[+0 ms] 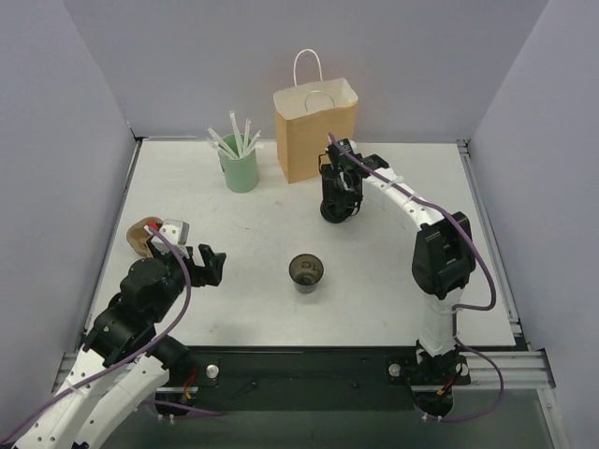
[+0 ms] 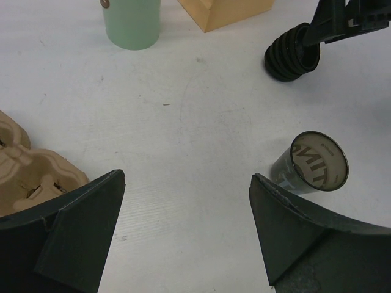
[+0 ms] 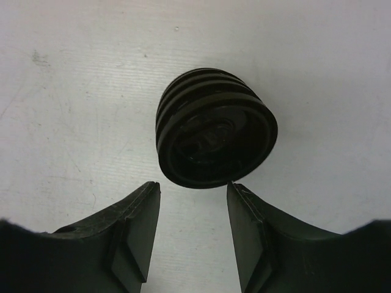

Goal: Pack the takeout coffee

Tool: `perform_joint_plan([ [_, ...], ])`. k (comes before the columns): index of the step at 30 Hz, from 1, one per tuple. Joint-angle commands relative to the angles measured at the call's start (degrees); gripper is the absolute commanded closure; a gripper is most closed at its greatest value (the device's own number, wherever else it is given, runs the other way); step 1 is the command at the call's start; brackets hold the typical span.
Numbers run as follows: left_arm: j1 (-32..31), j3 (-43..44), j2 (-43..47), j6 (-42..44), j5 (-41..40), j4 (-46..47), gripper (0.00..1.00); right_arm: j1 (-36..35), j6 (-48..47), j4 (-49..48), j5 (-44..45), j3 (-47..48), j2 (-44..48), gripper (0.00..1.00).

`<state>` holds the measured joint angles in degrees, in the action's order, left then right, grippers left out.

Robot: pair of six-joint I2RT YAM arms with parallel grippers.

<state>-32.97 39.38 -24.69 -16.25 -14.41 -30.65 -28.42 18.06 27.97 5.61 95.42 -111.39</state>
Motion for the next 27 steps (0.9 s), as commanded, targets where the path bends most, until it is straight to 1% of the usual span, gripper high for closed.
perform_joint_plan([
  [1,-0.3,2.0,-0.4,0.5,1.3,2.0,0.07,0.9,1.1,-3.0,-6.9,3.2,-2.3,0.52],
  [7,-0.3,2.0,-1.2,0.6,1.5,2.0,0.07,1.3,2.2,-4.9,-7.9,4.2,-5.3,0.52],
  [12,-0.2,2.1,-1.3,0.7,1.4,1.9,0.07,1.4,2.9,-5.0,-6.6,5.0,-6.6,0.56],
  [16,-0.2,2.1,-1.5,0.7,1.3,2.0,0.07,1.4,2.8,-5.0,-6.2,4.8,-6.6,0.67],
  [21,-0.2,2.1,-1.6,0.7,1.3,1.8,0.07,1.9,2.3,-5.0,-6.1,4.3,-5.6,0.78],
  [22,-0.2,2.2,-1.6,0.7,1.3,1.8,0.07,1.9,2.3,-5.0,-6.2,4.2,-5.4,0.82],
  [24,-0.2,2.0,-1.4,0.6,1.2,1.8,0.07,2.2,2.2,-5.1,-6.6,4.1,-5.2,0.87],
  [27,-0.2,2.1,-1.3,0.6,1.1,1.8,0.07,2.4,2.2,-5.0,-6.7,3.7,-4.8,0.89],
])
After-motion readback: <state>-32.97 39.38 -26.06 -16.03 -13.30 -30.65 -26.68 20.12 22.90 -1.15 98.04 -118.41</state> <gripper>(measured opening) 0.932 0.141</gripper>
